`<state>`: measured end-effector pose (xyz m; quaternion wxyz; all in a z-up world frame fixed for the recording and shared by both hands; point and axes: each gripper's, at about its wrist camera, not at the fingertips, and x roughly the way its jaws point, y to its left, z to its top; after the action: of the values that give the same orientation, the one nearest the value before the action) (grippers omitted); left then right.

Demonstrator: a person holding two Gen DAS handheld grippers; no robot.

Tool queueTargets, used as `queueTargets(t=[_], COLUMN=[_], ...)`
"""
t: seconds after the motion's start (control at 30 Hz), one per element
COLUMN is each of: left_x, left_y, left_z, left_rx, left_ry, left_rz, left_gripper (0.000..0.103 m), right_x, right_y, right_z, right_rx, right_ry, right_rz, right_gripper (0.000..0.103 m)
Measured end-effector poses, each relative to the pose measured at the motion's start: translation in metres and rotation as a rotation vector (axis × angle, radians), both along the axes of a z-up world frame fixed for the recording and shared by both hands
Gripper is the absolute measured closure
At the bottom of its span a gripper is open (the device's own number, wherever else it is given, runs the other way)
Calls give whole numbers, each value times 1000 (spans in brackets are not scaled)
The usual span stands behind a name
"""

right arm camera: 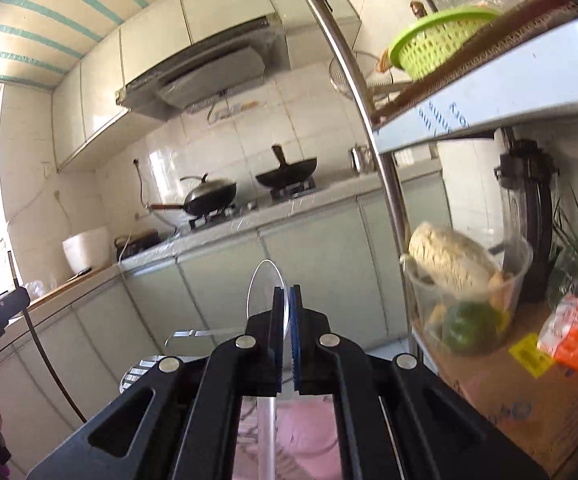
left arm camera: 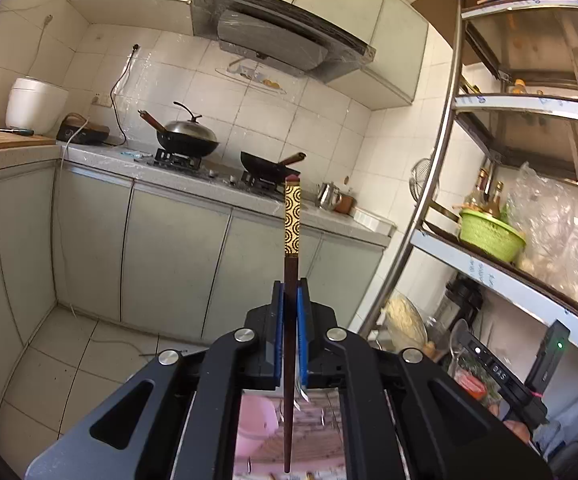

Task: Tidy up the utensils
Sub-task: 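Lift both held utensils and lower them into the pink cup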

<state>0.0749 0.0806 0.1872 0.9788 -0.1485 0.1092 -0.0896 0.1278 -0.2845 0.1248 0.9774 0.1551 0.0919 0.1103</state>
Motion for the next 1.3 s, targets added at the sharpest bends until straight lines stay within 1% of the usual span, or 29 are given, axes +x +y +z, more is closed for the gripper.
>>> queueTargets(t=[0.1, 0.2, 0.37, 0.53, 0.67, 0.77, 1.03, 1.23, 1.3], left_x=[21, 44, 68, 79, 85, 88, 93, 89, 91], left_y=[1, 1, 2, 0, -4, -6, -10, -12, -11], left_z=[1, -9, -33, -64, -84, -97, -123, -123, -122], left_rx=[14, 37, 67, 80, 91, 95, 90, 78, 64], left_ry=[-6, 5, 43, 113, 167, 202, 284, 290, 302], left_rz=[36, 65, 82, 57, 34, 18, -8, -9, -14], left_gripper=[98, 98, 98, 98, 98, 98, 98, 97, 95], right_x=[18, 33, 52, 63, 69, 71, 62, 55, 56], right_y=[-2, -4, -1, 2, 2, 0, 7, 11, 12], right_z=[1, 1, -5, -26, -45, -58, -89, -97, -99], right_rx=[-4, -3, -19, -28, -29, -19, -41, -55, -58], right_ry=[-25, -37, -63, -72, -28, 34, 174, 219, 242], right_rz=[-32, -49, -80, -108, -110, -87, -36, -7, 5], right_gripper=[100, 100, 100, 100, 100, 100, 100, 100, 99])
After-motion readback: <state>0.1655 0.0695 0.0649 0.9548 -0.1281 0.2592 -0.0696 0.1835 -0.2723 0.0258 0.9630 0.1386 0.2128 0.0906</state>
